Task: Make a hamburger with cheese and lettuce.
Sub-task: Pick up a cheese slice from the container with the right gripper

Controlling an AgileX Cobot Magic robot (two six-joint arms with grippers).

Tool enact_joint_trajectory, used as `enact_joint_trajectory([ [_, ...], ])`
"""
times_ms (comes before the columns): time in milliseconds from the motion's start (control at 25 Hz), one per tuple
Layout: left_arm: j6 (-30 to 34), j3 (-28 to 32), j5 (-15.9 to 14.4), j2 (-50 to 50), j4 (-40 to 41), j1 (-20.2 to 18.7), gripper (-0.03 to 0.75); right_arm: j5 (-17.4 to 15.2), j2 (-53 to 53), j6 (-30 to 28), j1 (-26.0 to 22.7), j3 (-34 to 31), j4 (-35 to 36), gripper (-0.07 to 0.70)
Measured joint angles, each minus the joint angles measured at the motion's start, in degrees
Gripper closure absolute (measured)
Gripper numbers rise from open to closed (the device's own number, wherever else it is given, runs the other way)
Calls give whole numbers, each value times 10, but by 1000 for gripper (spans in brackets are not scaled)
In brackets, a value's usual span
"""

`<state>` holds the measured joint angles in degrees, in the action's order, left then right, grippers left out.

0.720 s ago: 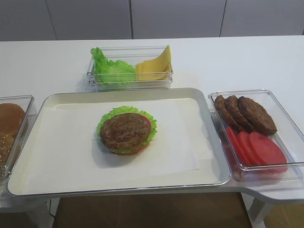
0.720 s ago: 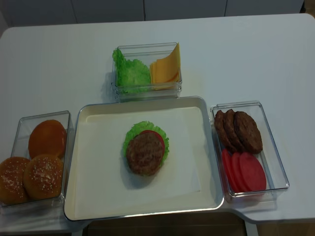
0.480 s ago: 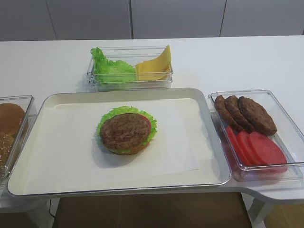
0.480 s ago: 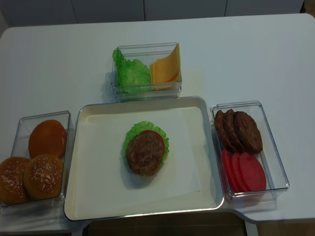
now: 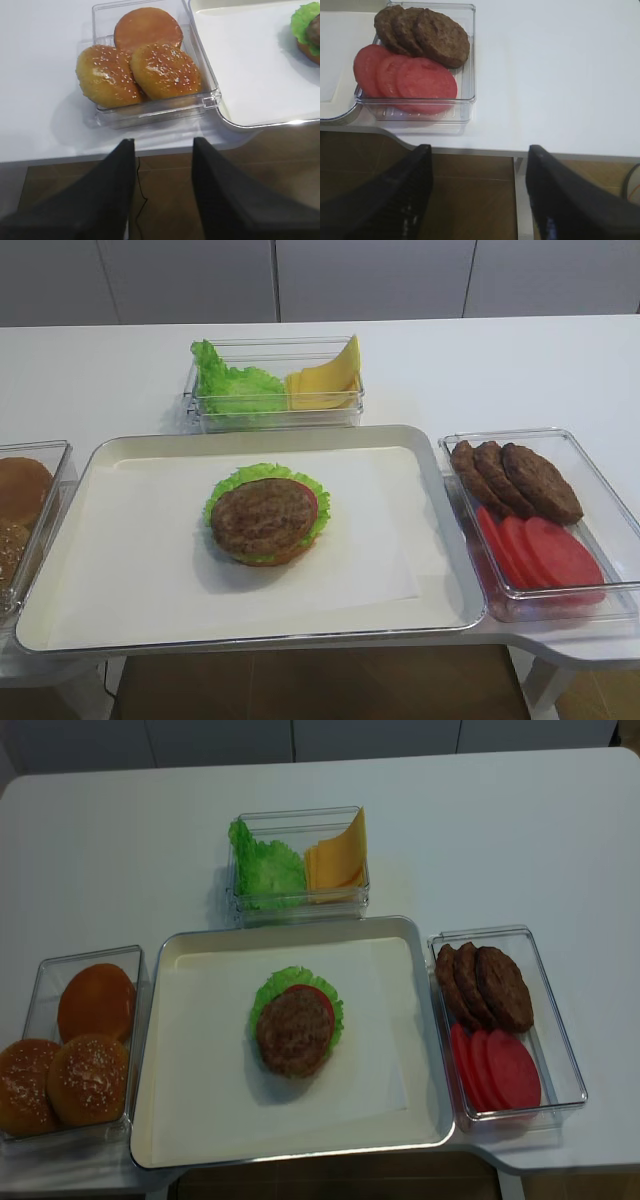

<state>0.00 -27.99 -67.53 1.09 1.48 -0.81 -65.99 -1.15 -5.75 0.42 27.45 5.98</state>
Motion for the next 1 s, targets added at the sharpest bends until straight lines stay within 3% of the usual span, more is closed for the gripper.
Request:
enact_joint_trajectory([
  [760, 0, 0, 0, 0, 0, 0, 428, 0, 0, 0, 0, 0, 1, 183],
  [1000, 0, 0, 0, 0, 0, 0, 427, 21, 0, 41, 0, 2, 66, 183],
])
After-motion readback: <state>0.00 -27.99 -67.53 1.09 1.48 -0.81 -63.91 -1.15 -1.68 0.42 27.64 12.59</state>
